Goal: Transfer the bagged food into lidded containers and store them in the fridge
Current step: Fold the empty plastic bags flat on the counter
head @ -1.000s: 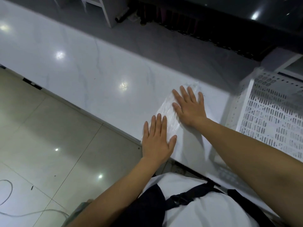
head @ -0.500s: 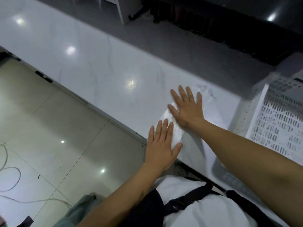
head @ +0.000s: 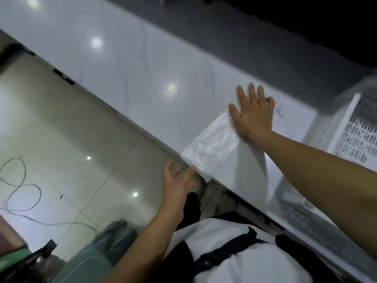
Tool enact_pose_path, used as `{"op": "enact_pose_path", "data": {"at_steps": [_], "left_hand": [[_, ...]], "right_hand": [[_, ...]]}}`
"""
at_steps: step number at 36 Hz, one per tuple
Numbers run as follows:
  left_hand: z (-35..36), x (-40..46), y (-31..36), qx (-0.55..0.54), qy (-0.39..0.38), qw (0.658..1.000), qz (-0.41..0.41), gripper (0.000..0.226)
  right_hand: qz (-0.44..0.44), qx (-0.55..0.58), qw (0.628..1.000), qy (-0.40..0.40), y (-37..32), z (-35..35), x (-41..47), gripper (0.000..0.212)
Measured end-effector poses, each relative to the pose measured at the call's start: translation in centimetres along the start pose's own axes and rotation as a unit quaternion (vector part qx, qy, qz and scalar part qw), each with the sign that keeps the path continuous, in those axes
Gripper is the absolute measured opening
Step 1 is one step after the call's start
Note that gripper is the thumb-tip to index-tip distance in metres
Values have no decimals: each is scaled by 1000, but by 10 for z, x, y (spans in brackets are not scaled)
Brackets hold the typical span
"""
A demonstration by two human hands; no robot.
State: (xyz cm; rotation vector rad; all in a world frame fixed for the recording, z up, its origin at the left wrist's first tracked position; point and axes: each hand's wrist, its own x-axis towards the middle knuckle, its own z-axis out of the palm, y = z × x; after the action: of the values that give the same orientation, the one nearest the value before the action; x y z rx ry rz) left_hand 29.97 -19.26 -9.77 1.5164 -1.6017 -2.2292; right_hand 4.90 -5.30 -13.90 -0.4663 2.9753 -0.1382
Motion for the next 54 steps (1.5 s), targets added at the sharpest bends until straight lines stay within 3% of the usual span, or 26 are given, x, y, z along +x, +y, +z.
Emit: {"op": "enact_pose_path", "data": {"at_steps": [2,7,12,15,18,24,28,35,41,47,49,51,54], "left_hand": [[-2,3,8,-56,-7,998,-38,65],[-3,10,23,-29,15,998,-46,47],[-9,13,30,-11,2,999,-38,38],[-17,24,38,20,-6,1000,-15,36],[-25,43,53,49,-13,999,11,36],[-36,80,104,82,8,995,61,36],[-38,90,124,118,-46,990,56,32],[-42,90,110,166,-66,982,65,57],[-39,81,112,148,-86,978,119,53],[-5,62,122,205,-107,954,191,56],[7,56,123,214,-119,949,200,57],[20,52,121,217,-136,945,204,56],[40,47,112,224,-169,938,204,56]], "right_hand": [[5,5,1000,-4,-7,2,-9,68],[-13,24,1000,-9,-22,6,-34,65],[-9,199,975,93,-22,-4,-47,50],[-49,182,975,114,-20,-8,-59,48],[-118,143,979,85,-28,-15,-70,54],[-243,-8,967,-70,-48,-8,-83,67],[-176,15,978,-108,-63,-2,-86,65],[-90,50,990,-98,-96,5,-77,60],[-84,24,993,-80,-95,17,-78,64],[-91,21,992,-80,-95,16,-77,64],[-106,74,989,-73,-92,12,-74,60],[-102,263,958,-54,-86,3,-71,56],[8,598,800,-54,-71,-15,-69,51]]}}
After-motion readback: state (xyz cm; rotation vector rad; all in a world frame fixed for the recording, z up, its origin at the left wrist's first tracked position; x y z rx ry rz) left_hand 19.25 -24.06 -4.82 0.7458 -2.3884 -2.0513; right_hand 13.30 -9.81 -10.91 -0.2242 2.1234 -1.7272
